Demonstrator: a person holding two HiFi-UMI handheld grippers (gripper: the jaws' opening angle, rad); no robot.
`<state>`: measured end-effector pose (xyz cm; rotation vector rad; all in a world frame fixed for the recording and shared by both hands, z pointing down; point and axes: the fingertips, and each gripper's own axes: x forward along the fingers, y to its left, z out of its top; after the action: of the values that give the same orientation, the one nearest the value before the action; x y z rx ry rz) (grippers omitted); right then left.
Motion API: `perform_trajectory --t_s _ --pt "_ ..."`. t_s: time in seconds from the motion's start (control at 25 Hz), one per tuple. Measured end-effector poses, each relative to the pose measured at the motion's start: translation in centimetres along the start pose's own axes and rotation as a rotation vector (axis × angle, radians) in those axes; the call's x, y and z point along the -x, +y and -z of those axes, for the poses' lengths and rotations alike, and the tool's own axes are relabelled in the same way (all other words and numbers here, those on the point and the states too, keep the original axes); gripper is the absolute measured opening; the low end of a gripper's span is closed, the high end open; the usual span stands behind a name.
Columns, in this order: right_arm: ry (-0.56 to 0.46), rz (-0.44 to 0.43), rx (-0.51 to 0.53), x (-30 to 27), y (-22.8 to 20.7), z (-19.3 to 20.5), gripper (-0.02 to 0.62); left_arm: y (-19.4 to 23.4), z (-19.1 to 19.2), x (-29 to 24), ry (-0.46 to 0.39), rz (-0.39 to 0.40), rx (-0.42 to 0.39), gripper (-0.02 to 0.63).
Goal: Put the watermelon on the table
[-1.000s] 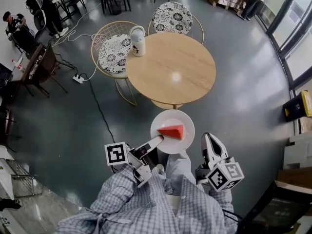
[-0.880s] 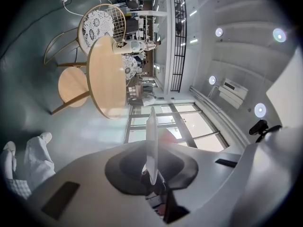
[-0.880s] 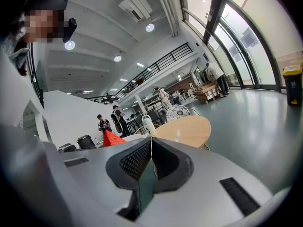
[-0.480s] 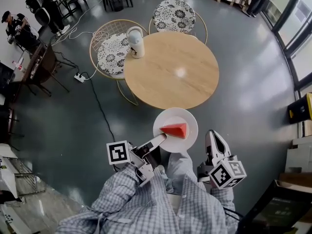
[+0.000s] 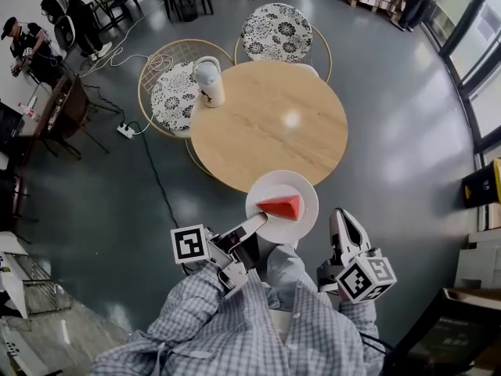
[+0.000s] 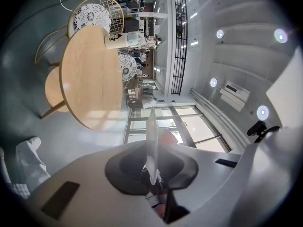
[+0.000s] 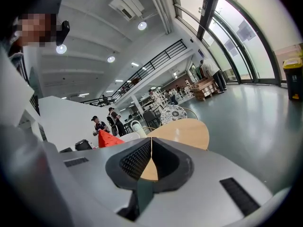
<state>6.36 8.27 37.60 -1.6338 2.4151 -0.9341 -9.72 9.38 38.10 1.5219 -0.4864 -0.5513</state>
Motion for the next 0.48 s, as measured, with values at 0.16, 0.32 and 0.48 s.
perform_trajectory --t_s 0.16,0.32,0.48 --pt "0.006 -0.011 0.028 -1.5 -1.2 -1.6 0.009 -0.1 -0.7 -2.1 -0.007 0.004 -0.006 0.041" --pt "0.018 -0.039 0.039 -3.4 -2.3 -2.9 0.009 0.1 -1.4 -4.2 -0.018 0.006 -0.011 0.041" --pt "0.037 -0.059 0.062 -4.7 -3.4 -3.9 0.009 0.6 -1.8 -5.9 -0.032 0.002 -0.005 0.041"
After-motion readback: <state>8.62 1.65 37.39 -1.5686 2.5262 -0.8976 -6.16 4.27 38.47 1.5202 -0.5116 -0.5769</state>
